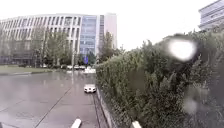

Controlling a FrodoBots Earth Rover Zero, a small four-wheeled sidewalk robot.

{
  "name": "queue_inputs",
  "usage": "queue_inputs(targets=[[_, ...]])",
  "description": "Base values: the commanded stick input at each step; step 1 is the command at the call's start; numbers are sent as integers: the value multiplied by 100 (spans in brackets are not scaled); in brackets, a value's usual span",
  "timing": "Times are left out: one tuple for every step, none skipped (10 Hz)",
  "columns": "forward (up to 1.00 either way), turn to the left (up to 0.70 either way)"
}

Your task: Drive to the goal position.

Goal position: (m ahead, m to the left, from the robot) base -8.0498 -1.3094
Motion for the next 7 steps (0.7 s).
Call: queue_inputs(targets=[[4,0],[4,0],[4,0],[4,0],[4,0],[4,0],[4,0]])
